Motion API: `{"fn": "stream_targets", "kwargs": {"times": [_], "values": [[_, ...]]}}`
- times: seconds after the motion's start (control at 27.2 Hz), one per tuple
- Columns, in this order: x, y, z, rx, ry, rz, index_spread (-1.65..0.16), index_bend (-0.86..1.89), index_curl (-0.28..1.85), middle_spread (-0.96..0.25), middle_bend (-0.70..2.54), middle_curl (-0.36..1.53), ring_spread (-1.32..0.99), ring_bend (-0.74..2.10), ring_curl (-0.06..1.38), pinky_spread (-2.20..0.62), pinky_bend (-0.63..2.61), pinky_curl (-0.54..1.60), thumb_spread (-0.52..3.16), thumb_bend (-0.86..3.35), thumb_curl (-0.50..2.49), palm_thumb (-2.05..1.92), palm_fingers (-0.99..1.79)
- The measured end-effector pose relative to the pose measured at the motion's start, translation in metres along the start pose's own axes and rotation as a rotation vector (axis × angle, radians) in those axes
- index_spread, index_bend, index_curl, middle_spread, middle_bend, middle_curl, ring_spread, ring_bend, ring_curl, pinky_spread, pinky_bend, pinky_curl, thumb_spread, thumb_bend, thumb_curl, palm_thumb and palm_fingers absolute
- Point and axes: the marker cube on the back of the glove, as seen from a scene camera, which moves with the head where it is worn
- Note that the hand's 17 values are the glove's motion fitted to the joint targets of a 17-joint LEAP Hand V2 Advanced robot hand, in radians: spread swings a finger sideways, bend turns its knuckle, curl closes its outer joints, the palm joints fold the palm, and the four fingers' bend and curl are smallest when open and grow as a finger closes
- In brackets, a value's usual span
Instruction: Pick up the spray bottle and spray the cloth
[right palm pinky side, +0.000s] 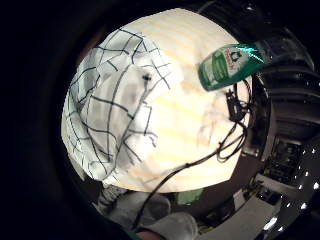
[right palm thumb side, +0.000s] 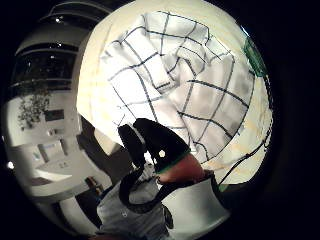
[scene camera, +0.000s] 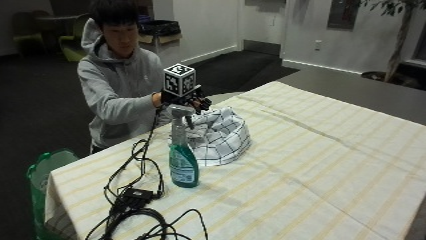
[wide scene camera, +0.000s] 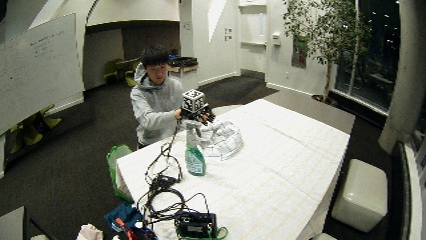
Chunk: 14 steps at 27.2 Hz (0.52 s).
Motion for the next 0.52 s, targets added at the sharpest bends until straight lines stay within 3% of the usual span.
{"fn": "stream_targets", "kwargs": {"times": [0.52], "values": [[0.011,0.018,-0.002,0.040,-0.028,-0.016,-0.36,0.11,0.09,-0.01,0.19,0.13,0.08,0.25,0.10,0.23,0.63,0.25,0.85,0.04,0.13,0.26,0.00]]}}
